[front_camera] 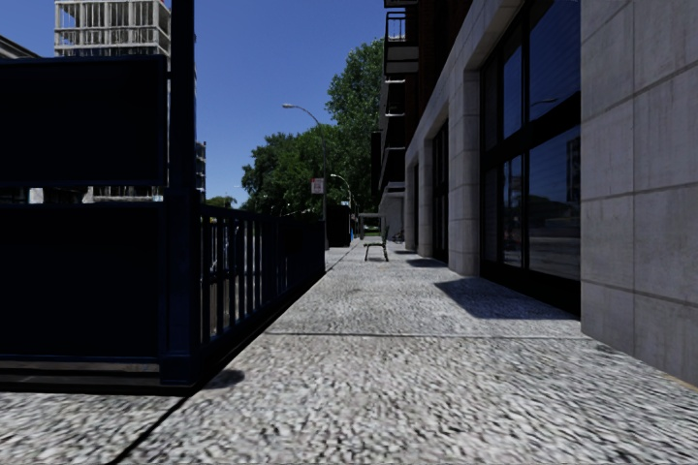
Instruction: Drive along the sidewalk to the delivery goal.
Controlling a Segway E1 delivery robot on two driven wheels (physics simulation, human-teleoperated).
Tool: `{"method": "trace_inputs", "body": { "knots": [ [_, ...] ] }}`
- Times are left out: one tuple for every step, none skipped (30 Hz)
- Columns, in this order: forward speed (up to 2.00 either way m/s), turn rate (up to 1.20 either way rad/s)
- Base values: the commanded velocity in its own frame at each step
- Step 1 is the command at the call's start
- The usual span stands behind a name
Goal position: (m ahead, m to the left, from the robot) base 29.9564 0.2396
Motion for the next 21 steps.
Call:
{"method": "trace_inputs", "body": {
  "knots": [
    [2.0,0.0],
    [2.0,0.0],
    [2.0,0.0],
    [2.0,0.0],
    [2.0,0.0],
    [2.0,0.0],
    [2.0,0.0],
    [2.0,0.0],
    [2.0,-0.21],
    [2.0,-0.28],
    [2.0,-0.3],
    [2.0,-0.3],
    [2.0,-0.3],
    [2.0,-0.31],
    [2.0,-0.31],
    [2.0,-0.31],
    [2.0,-0.31],
    [2.0,-0.31],
    [2.0,-0.31],
    [2.0,-0.31],
    [2.0,-0.31]
  ]
}}
